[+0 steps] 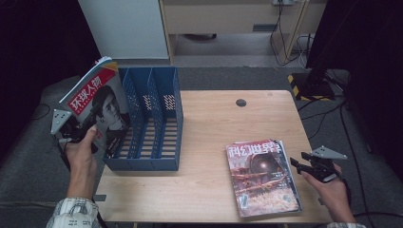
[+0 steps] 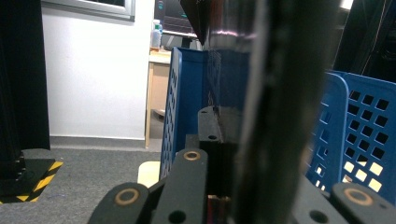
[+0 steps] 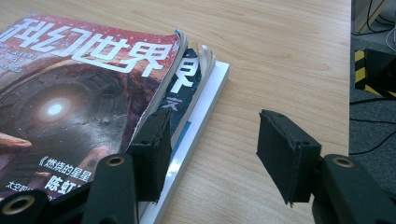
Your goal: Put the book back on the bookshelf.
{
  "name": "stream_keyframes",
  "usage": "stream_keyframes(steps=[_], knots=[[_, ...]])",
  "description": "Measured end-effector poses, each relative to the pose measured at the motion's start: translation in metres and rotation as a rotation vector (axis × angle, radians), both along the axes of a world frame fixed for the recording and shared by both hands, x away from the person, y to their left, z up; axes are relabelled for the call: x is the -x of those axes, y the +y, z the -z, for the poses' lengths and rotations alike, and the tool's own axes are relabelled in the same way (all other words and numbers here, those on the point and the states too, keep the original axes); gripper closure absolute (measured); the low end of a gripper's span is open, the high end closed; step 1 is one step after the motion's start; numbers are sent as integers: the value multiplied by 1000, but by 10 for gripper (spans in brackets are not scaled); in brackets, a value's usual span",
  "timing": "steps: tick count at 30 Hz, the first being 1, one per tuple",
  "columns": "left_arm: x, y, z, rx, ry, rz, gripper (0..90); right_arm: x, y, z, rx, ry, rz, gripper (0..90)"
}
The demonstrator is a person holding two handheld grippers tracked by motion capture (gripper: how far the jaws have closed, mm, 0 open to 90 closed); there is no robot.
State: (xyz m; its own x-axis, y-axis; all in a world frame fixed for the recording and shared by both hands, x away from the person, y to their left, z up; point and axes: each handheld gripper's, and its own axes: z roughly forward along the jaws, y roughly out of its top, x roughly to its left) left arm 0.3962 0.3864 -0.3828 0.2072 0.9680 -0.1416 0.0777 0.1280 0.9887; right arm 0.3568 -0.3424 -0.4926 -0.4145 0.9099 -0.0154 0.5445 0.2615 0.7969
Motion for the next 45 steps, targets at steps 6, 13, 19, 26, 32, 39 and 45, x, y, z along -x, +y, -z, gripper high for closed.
stream_keyframes(steps=[6,13,19,26,32,39,45], knots=[[-1,-3,3,-6,7,-16,868,0,-1,0,-2,0,3,449],[0,-4,6,-12,12,-35,868,0,0,0,-2,5,1,449],[0,-3,11,-18,26,-36,867,0,0,0,-3,5,2,449],[-1,-4,14,1,42,-31,866,0,0,0,-5,6,2,445],[-2,-6,18,-3,52,-34,867,0,-1,0,-4,7,2,441],[-1,-5,19,1,64,-24,866,0,0,0,-4,11,3,436],[-1,-3,22,4,79,-23,863,-1,0,0,-8,13,1,429]])
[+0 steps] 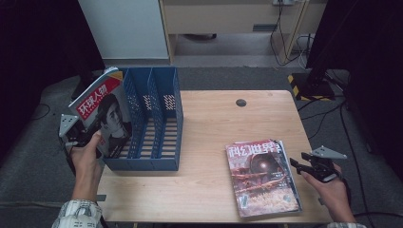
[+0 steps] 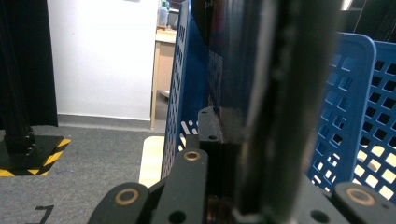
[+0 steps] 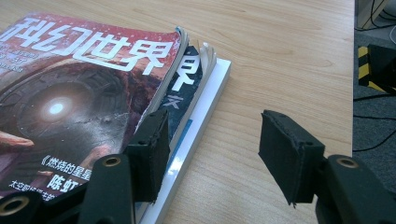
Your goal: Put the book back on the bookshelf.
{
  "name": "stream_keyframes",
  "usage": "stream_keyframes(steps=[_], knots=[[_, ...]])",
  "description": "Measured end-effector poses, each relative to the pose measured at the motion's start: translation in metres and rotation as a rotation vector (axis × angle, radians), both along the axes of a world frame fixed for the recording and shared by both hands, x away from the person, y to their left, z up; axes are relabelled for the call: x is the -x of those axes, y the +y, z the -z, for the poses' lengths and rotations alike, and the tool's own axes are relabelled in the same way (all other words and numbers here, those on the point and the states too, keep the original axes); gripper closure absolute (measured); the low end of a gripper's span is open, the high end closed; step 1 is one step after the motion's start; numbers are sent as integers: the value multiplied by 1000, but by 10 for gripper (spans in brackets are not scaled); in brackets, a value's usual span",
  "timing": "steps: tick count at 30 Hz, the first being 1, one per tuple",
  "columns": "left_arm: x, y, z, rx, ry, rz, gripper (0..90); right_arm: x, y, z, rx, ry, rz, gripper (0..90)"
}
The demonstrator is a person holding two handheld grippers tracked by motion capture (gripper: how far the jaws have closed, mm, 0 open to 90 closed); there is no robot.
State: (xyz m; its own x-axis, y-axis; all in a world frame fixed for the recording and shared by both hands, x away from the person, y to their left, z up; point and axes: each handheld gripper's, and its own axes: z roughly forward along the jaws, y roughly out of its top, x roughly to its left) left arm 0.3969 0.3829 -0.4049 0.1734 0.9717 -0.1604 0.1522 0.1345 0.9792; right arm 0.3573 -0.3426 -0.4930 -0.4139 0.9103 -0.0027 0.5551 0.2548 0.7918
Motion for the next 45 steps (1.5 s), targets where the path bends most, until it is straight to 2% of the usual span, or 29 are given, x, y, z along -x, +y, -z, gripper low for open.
stream_keyframes(steps=[9,22,25,35,45], knots=[[-1,-1,5,7,18,0,861,0,0,0,-2,6,0,424],[-3,-1,5,1,41,24,853,0,0,0,-2,9,-2,411],[-2,1,4,5,41,25,851,0,0,0,-28,14,-2,403],[-2,3,-2,11,46,33,846,0,0,0,-28,20,-2,400],[-4,-3,-10,6,38,53,852,0,0,0,-29,18,-5,400]])
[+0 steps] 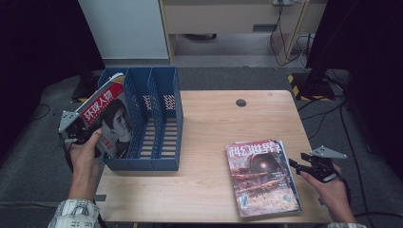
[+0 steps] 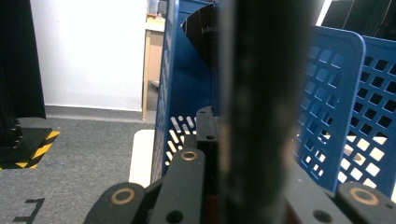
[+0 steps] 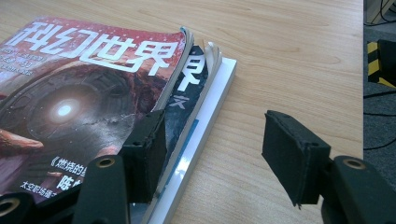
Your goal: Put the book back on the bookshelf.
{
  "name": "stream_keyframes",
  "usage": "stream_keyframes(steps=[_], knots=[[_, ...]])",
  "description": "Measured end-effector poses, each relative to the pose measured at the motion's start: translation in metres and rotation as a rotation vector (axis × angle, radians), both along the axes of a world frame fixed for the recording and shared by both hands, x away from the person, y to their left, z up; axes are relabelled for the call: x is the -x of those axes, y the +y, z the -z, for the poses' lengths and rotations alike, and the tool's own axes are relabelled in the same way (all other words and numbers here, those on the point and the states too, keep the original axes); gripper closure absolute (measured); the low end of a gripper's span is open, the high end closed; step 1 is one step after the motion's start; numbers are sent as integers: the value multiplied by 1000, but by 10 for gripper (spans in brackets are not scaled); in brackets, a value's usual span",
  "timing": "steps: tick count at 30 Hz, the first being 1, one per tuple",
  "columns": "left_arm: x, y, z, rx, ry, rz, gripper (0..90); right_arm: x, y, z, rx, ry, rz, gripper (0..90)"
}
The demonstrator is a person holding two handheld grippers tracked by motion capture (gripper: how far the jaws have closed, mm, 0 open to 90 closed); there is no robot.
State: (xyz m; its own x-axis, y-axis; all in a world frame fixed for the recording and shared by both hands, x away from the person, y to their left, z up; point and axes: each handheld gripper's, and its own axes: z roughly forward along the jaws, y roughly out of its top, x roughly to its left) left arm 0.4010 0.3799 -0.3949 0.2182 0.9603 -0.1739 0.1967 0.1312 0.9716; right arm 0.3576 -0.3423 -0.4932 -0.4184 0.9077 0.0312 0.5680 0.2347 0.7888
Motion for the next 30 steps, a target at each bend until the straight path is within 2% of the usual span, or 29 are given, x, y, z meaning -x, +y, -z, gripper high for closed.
stream_keyframes(steps=[9,13,15,22,28,30], knots=[[-1,0,-4,23,12,21,853,0,1,0,-4,7,3,398],[-1,1,-6,43,-4,14,843,0,0,0,-5,6,2,397],[0,2,-9,65,-12,8,834,0,0,0,-4,8,3,396],[1,-3,-14,5,0,10,864,0,1,1,-2,10,2,396],[1,-11,-19,-54,-25,11,865,0,1,1,-1,6,0,397],[0,-12,-19,-59,-35,3,865,0,1,1,-2,7,2,398]])
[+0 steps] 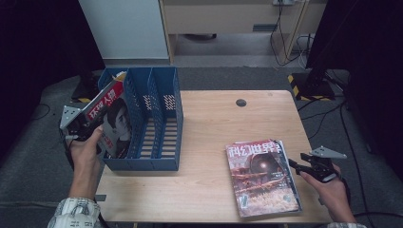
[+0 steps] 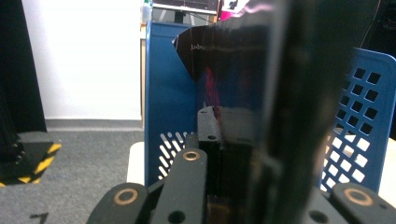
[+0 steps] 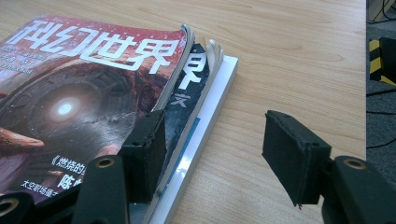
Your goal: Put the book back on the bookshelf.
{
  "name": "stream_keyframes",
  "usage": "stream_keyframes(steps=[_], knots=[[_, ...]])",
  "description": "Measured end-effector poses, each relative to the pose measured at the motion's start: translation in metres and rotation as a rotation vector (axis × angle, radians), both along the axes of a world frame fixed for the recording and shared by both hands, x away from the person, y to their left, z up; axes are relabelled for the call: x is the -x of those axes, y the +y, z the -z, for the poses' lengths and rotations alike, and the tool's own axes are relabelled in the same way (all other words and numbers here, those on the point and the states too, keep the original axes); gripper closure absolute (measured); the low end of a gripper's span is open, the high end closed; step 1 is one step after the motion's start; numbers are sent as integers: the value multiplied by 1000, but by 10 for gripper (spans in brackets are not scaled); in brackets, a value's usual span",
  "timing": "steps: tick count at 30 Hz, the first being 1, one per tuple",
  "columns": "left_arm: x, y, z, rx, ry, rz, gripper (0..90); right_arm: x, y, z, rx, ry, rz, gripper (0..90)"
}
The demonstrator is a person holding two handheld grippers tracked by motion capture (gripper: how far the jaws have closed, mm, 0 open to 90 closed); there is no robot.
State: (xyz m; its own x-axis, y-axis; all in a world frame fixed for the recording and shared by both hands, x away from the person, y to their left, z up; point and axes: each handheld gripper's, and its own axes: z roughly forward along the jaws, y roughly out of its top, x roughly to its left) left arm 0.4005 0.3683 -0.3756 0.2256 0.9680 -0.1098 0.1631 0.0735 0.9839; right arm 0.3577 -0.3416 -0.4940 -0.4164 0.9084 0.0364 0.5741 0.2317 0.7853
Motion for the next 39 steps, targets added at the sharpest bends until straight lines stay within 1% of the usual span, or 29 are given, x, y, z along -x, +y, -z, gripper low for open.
stream_keyframes(steps=[1,3,5,7,9,12,14,17,25,35,39], knots=[[0,0,0,0,-7,-5,865,0,0,0,0,0,0,398],[0,2,1,12,-17,-12,865,0,0,0,0,-1,-2,399],[0,3,1,32,-20,-15,866,0,0,0,0,-2,0,399],[-1,4,1,41,-41,-20,865,0,0,0,-2,3,1,399],[-2,5,-1,42,-64,-28,865,0,0,0,-2,2,1,400],[-4,4,-4,50,-78,-32,865,0,0,0,0,-2,0,401],[-6,4,-5,44,-83,-40,865,0,0,0,0,-2,-1,401],[-8,2,-5,41,-77,-39,865,0,0,0,-4,1,-1,402],[-14,2,4,51,-69,-45,865,0,-1,0,-4,-2,1,403],[-18,7,13,48,-49,-59,864,0,-1,0,-4,2,0,403],[-18,10,15,56,-51,-62,865,0,-1,0,-3,0,0,402]])
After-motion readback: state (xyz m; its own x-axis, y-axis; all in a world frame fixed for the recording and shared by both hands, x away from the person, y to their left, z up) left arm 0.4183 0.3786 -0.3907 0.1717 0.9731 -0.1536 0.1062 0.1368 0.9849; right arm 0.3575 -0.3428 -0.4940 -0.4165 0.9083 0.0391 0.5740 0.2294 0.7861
